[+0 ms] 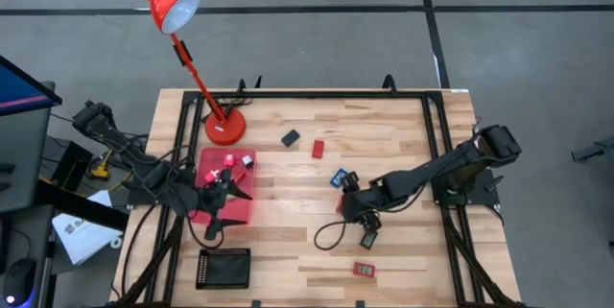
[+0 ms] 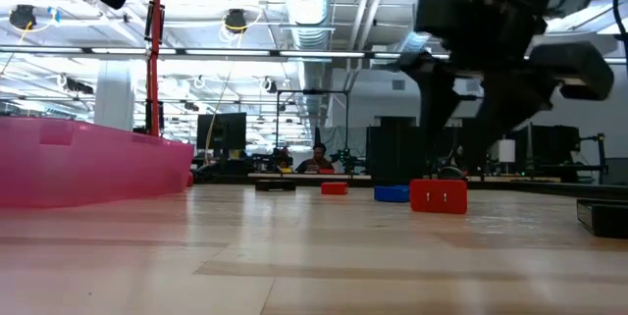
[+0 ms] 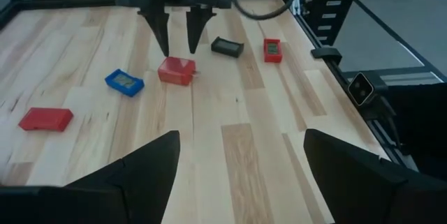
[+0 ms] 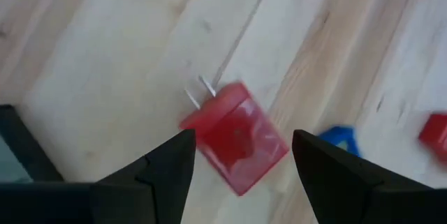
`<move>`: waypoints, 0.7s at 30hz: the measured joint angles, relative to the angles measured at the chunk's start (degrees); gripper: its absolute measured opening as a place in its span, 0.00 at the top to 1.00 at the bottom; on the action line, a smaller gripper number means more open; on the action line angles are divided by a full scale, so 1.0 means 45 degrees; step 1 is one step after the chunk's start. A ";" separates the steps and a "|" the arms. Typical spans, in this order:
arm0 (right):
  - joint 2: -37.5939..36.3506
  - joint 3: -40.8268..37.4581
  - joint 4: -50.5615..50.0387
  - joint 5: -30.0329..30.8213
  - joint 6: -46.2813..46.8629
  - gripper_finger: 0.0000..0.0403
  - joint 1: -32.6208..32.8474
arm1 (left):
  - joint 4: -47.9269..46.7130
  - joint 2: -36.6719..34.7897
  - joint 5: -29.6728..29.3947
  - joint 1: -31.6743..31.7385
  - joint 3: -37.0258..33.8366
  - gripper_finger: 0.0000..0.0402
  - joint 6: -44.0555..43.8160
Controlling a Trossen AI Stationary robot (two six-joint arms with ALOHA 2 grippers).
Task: Pick & Place Office items
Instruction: Put the red charger adapter into the red bin
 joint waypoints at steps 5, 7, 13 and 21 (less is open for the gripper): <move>0.0091 0.0159 -0.0463 -0.0357 -0.1510 0.42 -0.0056 | 0.0017 0.0000 0.0005 0.0000 0.0000 0.24 0.0024; 0.0156 0.0147 -0.0920 -0.0615 -0.2197 0.42 -0.0140 | 0.0022 0.0000 0.0010 0.0000 0.0000 0.24 0.0024; 0.0128 0.0178 -0.1193 -0.0748 -0.4215 0.42 -0.0448 | 0.0110 0.0000 0.0015 0.0000 0.0000 0.24 0.0025; 0.1046 0.1276 -0.1178 -0.1515 -0.4259 0.35 -0.1121 | 0.0281 0.0000 0.0017 0.0000 0.0000 0.24 0.0029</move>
